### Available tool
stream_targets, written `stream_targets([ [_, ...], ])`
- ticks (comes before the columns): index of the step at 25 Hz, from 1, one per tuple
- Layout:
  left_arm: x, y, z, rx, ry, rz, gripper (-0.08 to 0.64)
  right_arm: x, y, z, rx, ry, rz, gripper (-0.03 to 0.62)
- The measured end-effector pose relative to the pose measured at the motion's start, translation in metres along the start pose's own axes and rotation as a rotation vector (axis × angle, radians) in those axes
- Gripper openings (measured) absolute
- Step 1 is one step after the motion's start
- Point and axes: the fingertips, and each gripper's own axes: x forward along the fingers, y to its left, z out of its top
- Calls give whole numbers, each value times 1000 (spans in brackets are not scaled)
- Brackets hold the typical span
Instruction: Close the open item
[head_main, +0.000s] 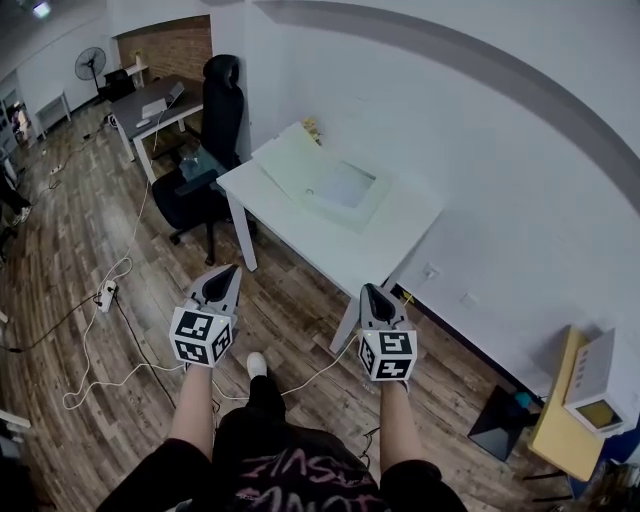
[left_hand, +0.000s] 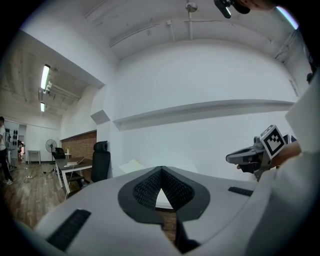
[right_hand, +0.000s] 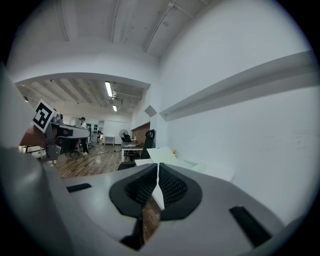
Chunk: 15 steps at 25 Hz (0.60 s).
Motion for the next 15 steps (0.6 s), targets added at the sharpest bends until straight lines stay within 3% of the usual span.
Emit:
stream_targets([
  [7, 63, 28, -6, 0, 24, -28, 14, 65, -16, -1, 19, 29, -8, 26],
  [15, 135, 104, -17, -44, 58, -31, 13, 164, -16, 14, 34, 55, -24, 26],
])
